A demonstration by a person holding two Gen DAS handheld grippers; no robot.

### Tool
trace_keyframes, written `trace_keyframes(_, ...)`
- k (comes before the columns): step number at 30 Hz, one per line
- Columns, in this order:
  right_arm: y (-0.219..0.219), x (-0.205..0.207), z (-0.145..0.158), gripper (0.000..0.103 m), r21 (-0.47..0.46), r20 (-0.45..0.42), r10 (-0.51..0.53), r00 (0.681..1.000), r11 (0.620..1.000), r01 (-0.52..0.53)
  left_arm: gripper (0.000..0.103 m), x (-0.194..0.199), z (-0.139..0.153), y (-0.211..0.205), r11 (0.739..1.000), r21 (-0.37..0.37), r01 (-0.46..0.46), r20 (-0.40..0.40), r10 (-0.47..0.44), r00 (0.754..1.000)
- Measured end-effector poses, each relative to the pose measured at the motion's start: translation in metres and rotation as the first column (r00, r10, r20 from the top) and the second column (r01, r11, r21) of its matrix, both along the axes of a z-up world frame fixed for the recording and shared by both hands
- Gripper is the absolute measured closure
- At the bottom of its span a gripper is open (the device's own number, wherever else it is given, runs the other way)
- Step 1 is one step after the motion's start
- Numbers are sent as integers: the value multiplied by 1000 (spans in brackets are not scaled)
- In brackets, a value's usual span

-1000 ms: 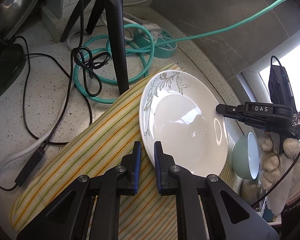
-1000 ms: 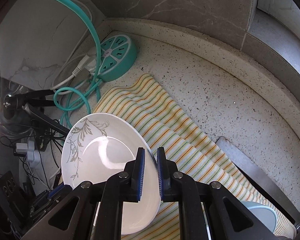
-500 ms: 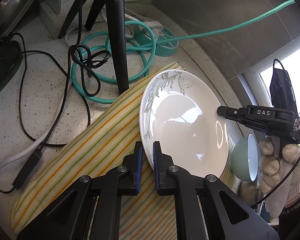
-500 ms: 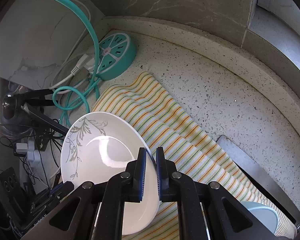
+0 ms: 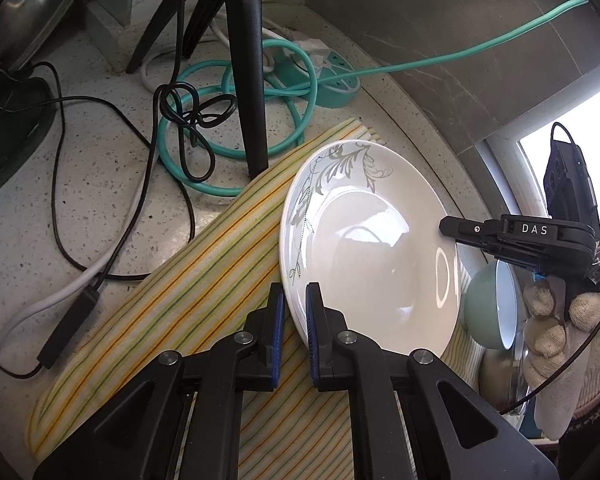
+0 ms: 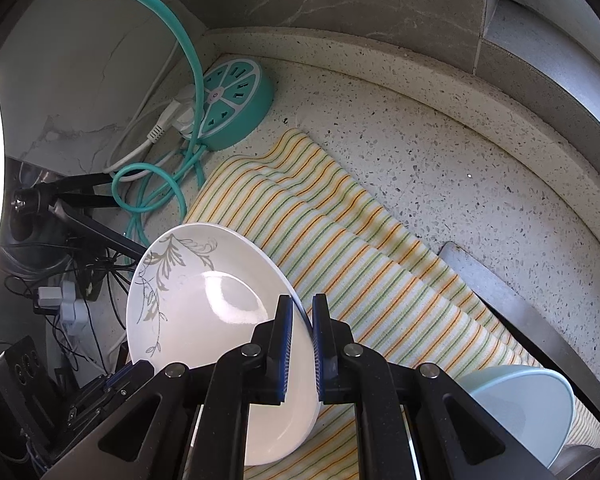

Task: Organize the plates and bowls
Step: 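Lift the white leaf-patterned plate with both grippers and carry it toward the plate stack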

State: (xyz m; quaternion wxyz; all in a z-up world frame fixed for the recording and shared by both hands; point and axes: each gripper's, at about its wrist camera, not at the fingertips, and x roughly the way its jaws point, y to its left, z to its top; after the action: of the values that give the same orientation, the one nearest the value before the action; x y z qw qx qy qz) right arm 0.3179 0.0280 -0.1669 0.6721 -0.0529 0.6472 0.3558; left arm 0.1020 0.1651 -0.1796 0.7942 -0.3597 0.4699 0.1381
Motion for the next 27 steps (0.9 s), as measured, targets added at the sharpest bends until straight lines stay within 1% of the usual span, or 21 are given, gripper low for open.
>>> trace_keyframes(8, -7, -20, 4, 94, -1, -20, -23, 1000, 1000, 23, 94, -12, 9, 3, 1000, 15, 11, 1, -11, 1000)
trace_keyframes(14, -15, -37, 14, 94, 11, -29, -54, 998, 998, 54, 94, -21, 12, 5, 1000, -1, 17, 2, -17, 1000)
trace_keyframes(27, -34, -76, 34, 94, 46, -37, -136, 990, 989, 138, 94, -41, 28, 9, 997, 13, 75, 16, -76, 997)
